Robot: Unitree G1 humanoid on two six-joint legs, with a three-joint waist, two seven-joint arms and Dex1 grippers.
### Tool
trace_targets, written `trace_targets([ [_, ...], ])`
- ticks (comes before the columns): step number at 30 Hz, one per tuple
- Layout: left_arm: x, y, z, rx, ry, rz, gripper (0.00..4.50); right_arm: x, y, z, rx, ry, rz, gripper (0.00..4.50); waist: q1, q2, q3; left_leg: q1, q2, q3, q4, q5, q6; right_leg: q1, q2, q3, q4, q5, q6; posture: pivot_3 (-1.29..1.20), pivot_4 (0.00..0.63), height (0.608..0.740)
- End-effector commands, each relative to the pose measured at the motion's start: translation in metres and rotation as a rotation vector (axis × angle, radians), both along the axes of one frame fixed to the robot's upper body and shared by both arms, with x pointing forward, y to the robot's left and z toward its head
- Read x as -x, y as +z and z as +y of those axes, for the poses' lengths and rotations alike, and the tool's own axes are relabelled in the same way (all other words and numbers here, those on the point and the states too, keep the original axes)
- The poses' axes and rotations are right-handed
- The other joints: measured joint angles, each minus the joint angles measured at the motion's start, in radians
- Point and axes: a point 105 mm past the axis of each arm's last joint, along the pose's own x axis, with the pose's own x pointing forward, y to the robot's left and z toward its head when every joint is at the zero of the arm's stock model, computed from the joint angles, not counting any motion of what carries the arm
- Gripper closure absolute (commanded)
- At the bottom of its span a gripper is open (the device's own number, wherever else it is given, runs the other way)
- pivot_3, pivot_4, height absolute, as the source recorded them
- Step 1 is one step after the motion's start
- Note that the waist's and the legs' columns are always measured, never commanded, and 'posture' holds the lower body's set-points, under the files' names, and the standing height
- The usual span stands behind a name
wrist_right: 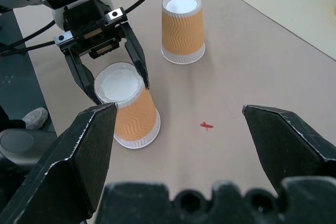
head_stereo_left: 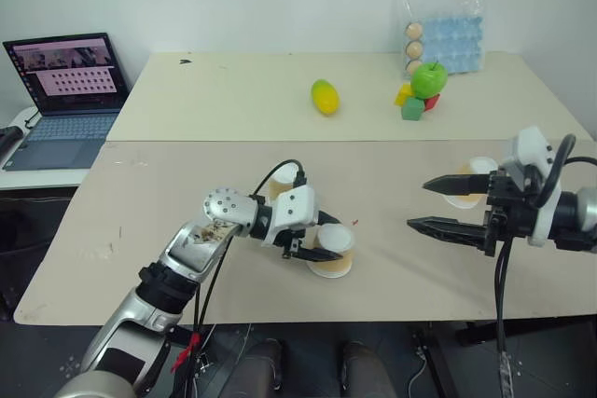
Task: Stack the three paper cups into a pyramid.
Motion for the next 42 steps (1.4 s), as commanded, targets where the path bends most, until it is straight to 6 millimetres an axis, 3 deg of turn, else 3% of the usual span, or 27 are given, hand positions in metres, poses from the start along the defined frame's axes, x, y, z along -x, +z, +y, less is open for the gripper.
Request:
trace_targets([
  [1,-0.012,0.026,-0.008,0.053,0.037,-0.061,2.11,0.003,0.011,0.001,0.019,0.006,-0.054,0.00,0.000,0.000,0.000,0.000,0.000,0.000,0.000,0.000,0.000,0.000,0.000,0.000,0.000,0.000,0.000,0.00,0.150,0.740],
  [9,-0.049,0.043,-0.048,0.076,0.156,-0.168,2.11,0.003,0.011,0.003,0.007,0.003,-0.063,0.00,0.005,0.000,0.000,-0.001,0.000,0.000,0.003,0.001,0.002,0.001,0.000,0.000,0.000,-0.001,0.004,0.00,0.150,0.740],
  [15,-0.056,0.039,-0.076,0.058,0.144,-0.218,2.11,0.006,0.010,0.005,-0.001,-0.009,-0.072,0.00,0.004,0.000,0.000,-0.002,0.000,0.000,0.003,0.000,0.003,0.000,0.000,0.000,0.000,0.001,0.001,0.00,0.150,0.740],
  [23,-0.064,0.031,-0.085,0.026,0.173,-0.254,2.11,0.009,0.009,0.007,-0.009,-0.023,-0.077,0.00,0.003,0.000,0.000,-0.002,0.000,0.000,0.003,0.001,0.003,0.000,0.000,0.000,0.000,-0.001,0.004,0.00,0.150,0.740],
  [32,-0.080,0.029,-0.081,0.008,0.255,-0.255,2.11,0.008,0.010,0.007,-0.014,-0.026,-0.083,0.00,0.005,0.000,0.000,-0.002,-0.001,0.000,0.004,0.001,0.003,0.001,0.000,0.000,0.000,0.000,0.005,0.00,0.150,0.740],
  [34,-0.081,0.031,-0.079,0.021,0.265,-0.239,1.16,0.008,0.009,0.007,-0.014,-0.027,-0.081,0.00,0.004,0.000,0.000,-0.002,-0.001,0.000,0.004,0.001,0.003,0.000,0.000,0.000,0.000,0.000,0.005,0.00,0.150,0.740],
  [35,-0.081,0.031,-0.078,0.023,0.265,-0.239,1.01,0.008,0.009,0.007,-0.015,-0.026,-0.079,0.00,0.004,0.000,0.000,-0.002,-0.001,0.000,0.004,0.001,0.003,0.000,0.000,0.000,0.000,0.000,0.005,0.00,0.150,0.740],
  [37,-0.080,0.032,-0.077,0.025,0.262,-0.238,0.28,0.008,0.009,0.007,-0.015,-0.027,-0.077,0.00,0.003,0.000,0.000,-0.002,-0.001,0.000,0.004,0.001,0.003,0.000,0.000,0.000,0.000,0.000,0.005,0.00,0.150,0.740],
  [42,-0.080,0.036,-0.076,0.035,0.261,-0.235,0.28,0.007,0.007,0.006,-0.016,-0.026,-0.073,0.00,0.004,0.000,0.000,-0.002,-0.001,0.000,0.004,0.001,0.003,0.000,0.000,0.000,0.000,0.000,0.005,0.00,0.150,0.740],
])
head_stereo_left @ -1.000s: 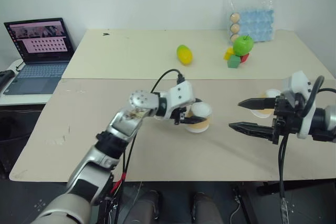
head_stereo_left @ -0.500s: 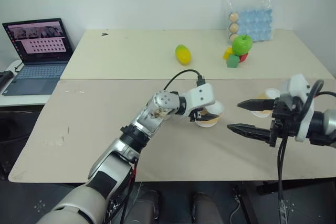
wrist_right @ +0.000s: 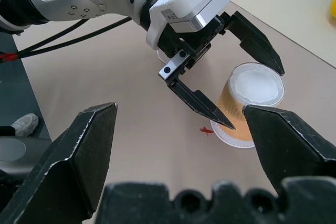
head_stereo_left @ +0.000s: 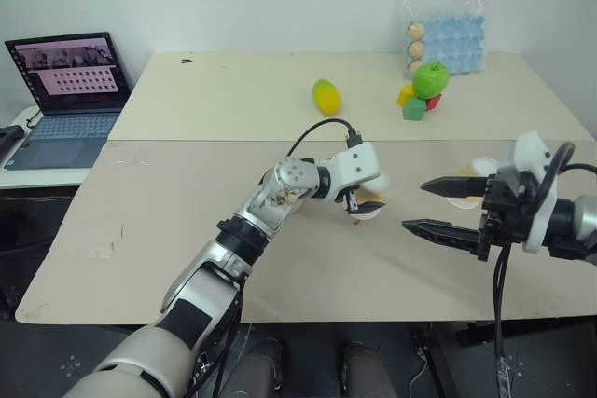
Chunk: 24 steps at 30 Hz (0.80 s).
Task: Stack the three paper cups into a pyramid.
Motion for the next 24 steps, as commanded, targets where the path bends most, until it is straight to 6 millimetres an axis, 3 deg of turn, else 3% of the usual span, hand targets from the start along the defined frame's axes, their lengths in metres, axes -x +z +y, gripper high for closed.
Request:
trace_targets([
  [1,0.000,0.021,-0.002,0.046,-0.007,-0.035,0.28,0.002,0.009,0.000,-0.009,0.010,-0.045,0.00,0.000,0.000,0.000,0.000,0.000,0.000,0.000,0.000,0.000,0.000,0.000,0.000,0.000,0.000,0.000,0.00,0.150,0.740],
  [12,0.000,0.086,0.006,0.181,0.014,-0.047,0.28,-0.002,0.006,-0.002,-0.011,0.015,-0.030,0.00,-0.002,0.000,0.000,0.000,0.000,0.000,0.000,0.000,0.000,0.000,0.000,0.000,0.000,0.000,0.000,0.00,0.150,0.740],
  [18,0.003,0.132,0.026,0.271,0.034,-0.053,0.28,-0.007,0.007,-0.008,-0.019,-0.020,-0.035,0.00,-0.006,0.000,0.000,0.000,0.000,0.000,0.000,0.000,0.000,0.000,0.001,0.000,0.001,0.000,0.001,0.00,0.150,0.740],
  [22,0.011,0.146,0.051,0.287,0.029,-0.021,0.28,-0.025,0.006,-0.036,0.022,-0.198,-0.097,0.00,-0.007,0.000,0.000,0.000,0.000,0.000,0.000,0.000,0.000,0.000,0.001,0.000,0.001,0.000,0.001,0.00,0.150,0.740],
  [24,0.023,0.143,0.073,0.238,-0.002,-0.018,0.28,-0.037,0.006,-0.061,0.041,-0.343,-0.152,0.00,-0.006,0.000,0.000,0.000,0.000,0.000,0.000,0.000,0.000,-0.001,0.001,0.000,0.002,0.000,0.000,0.00,0.150,0.740],
])
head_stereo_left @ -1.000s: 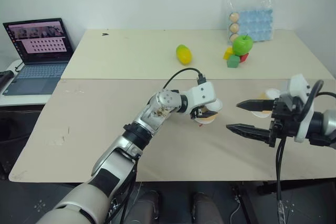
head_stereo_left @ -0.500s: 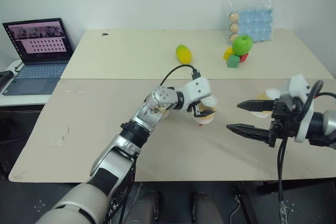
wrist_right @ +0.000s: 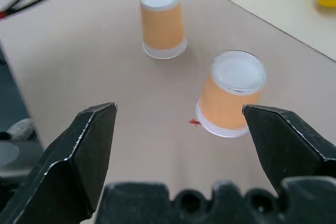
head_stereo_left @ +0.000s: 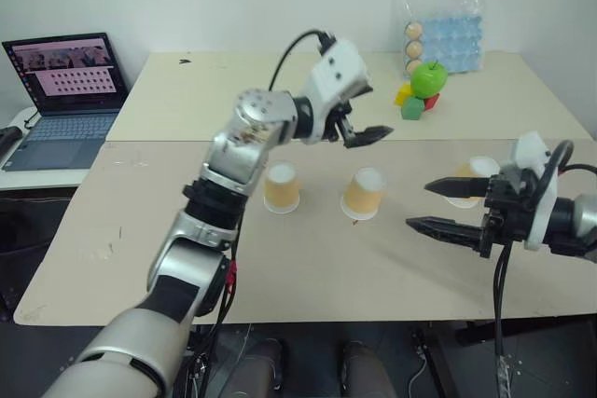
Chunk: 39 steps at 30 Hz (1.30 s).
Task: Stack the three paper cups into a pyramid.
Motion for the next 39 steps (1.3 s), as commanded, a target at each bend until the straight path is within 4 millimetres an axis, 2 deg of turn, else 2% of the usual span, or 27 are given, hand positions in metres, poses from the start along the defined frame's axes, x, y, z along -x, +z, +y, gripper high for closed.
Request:
trace_targets([
  [1,0.029,0.011,0.033,-0.042,-0.081,-0.027,0.28,-0.020,0.012,-0.045,0.035,-0.251,-0.148,0.00,-0.002,0.000,0.000,0.000,0.000,0.000,0.000,0.000,0.000,-0.001,0.000,0.000,0.000,0.000,0.000,0.00,0.150,0.740],
  [2,0.037,0.007,0.040,-0.063,-0.104,-0.019,0.28,-0.022,0.010,-0.052,0.037,-0.291,-0.162,0.00,-0.004,0.001,0.000,0.001,0.000,0.000,0.000,0.000,0.000,-0.001,0.001,0.001,0.001,0.002,-0.003,0.00,0.150,0.740],
  [4,0.044,-0.001,0.048,-0.063,-0.110,0.030,0.28,-0.019,0.006,-0.055,0.027,-0.299,-0.157,0.00,-0.002,0.001,0.000,0.001,0.000,0.000,0.000,0.000,0.000,-0.001,0.001,0.002,0.004,0.002,-0.004,0.00,0.150,0.740],
  [10,0.049,-0.030,0.066,-0.114,-0.026,0.073,0.28,0.000,0.002,-0.018,-0.032,-0.118,-0.091,0.00,0.001,0.001,0.000,0.002,0.000,0.000,0.000,-0.001,-0.003,0.000,0.001,0.002,0.004,0.002,-0.004,0.00,0.150,0.740],
  [13,0.051,-0.034,0.071,-0.128,-0.006,0.078,0.28,0.006,0.001,-0.011,-0.043,-0.081,-0.073,0.00,-0.002,0.001,0.000,0.002,0.001,0.000,0.000,-0.001,-0.003,0.000,0.001,0.002,0.004,0.002,-0.004,0.00,0.150,0.740],
  [16,0.047,-0.044,0.094,-0.160,0.084,0.071,0.28,0.017,0.003,0.010,-0.087,0.026,-0.027,0.00,-0.003,0.001,0.000,0.002,0.001,0.000,0.000,-0.001,-0.003,0.000,0.001,0.003,0.003,0.002,-0.004,0.00,0.150,0.740],
  [19,0.043,-0.052,0.109,-0.154,0.148,0.075,0.28,0.022,0.004,0.024,-0.107,0.102,0.003,0.00,-0.002,0.001,0.000,0.002,0.001,0.000,0.000,-0.001,-0.003,-0.001,0.001,0.003,0.003,0.002,-0.004,0.00,0.150,0.740],
  [26,0.034,-0.077,0.140,-0.176,0.249,0.105,0.28,0.014,0.005,0.031,-0.111,0.133,0.007,0.00,0.002,0.001,0.000,0.002,0.001,0.000,0.000,-0.003,-0.005,0.000,0.001,0.001,-0.001,0.002,-0.004,0.00,0.150,0.740],
  [34,0.023,-0.088,0.141,-0.153,0.283,0.106,0.28,0.010,0.005,0.033,-0.110,0.139,0.004,0.00,0.004,0.001,0.000,0.001,0.001,0.000,-0.001,-0.004,-0.008,0.000,0.001,0.001,-0.001,0.003,-0.006,0.00,0.150,0.740],
  [39,0.014,-0.102,0.126,-0.098,0.292,0.130,0.28,0.011,0.005,0.034,-0.110,0.132,-0.002,0.00,0.004,0.001,0.000,0.001,0.001,0.000,0.000,-0.004,-0.007,0.000,0.001,0.001,-0.001,0.003,-0.006,0.00,0.150,0.740],
])
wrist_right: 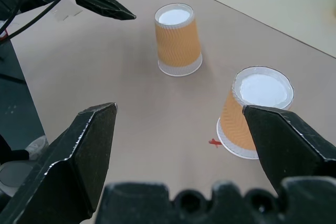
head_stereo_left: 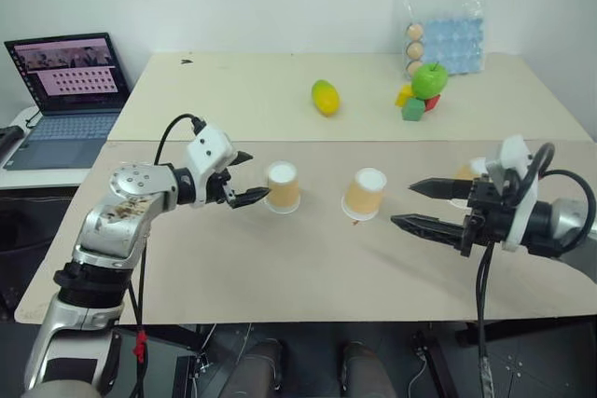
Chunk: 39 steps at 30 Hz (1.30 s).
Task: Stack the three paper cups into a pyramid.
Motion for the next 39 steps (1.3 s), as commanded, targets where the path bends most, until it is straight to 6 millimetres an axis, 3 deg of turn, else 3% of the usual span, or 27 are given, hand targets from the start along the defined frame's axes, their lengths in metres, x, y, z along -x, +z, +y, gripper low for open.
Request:
trace_targets([
  [1,-0.006,0.002,-0.008,0.007,0.005,-0.031,0.28,0.001,0.009,0.001,0.007,-0.001,-0.049,0.00,0.000,0.000,0.000,0.000,0.000,0.000,0.000,0.000,0.000,0.000,0.000,0.000,0.000,0.000,0.000,0.00,0.150,0.740],
  [9,-0.018,-0.008,-0.014,0.027,0.040,-0.003,0.28,0.003,0.011,-0.003,0.009,-0.020,-0.058,0.00,-0.001,0.000,0.000,0.000,0.000,0.000,0.000,0.000,0.000,0.000,0.000,0.000,0.001,0.000,0.000,0.00,0.150,0.740],
  [18,-0.026,-0.002,-0.045,0.090,0.007,-0.010,0.28,0.003,0.010,-0.003,0.010,-0.034,-0.059,0.00,0.000,0.000,0.000,0.000,0.000,0.000,0.000,0.000,0.000,0.000,0.000,0.000,0.000,0.000,0.000,0.00,0.150,0.740],
  [22,-0.028,0.000,-0.050,0.098,0.011,-0.020,0.28,0.003,0.009,-0.003,0.011,-0.035,-0.060,0.00,-0.003,0.000,0.000,0.000,0.000,0.000,0.000,0.000,0.000,0.000,0.000,0.000,0.000,0.000,0.000,0.00,0.150,0.740],
  [25,-0.030,0.001,-0.051,0.098,0.017,-0.027,0.95,0.003,0.008,-0.005,0.018,-0.042,-0.055,0.00,-0.003,0.000,0.000,0.000,0.000,0.000,0.000,0.003,0.005,0.000,0.000,0.000,0.001,0.000,0.000,0.00,0.150,0.740],
  [28,-0.030,0.002,-0.049,0.096,0.019,-0.028,1.96,0.003,0.008,-0.006,0.022,-0.047,-0.055,0.00,-0.001,0.000,0.000,0.000,0.000,0.000,0.000,0.003,0.005,0.000,0.000,0.000,0.001,0.000,0.000,0.00,0.150,0.740],
  [35,-0.030,0.003,-0.045,0.096,0.039,-0.024,1.96,0.001,0.008,-0.006,0.023,-0.048,-0.058,0.00,-0.002,0.000,0.000,0.000,0.000,0.000,0.000,0.003,0.005,0.000,0.000,0.000,0.000,0.000,0.000,0.00,0.150,0.740],
  [39,-0.032,0.016,-0.050,0.124,0.035,-0.048,1.96,0.000,0.007,-0.006,0.024,-0.047,-0.059,0.00,-0.001,0.000,0.000,0.000,0.000,0.000,0.000,0.003,0.005,0.000,0.000,0.000,0.000,0.000,0.000,0.00,0.150,0.740],
])
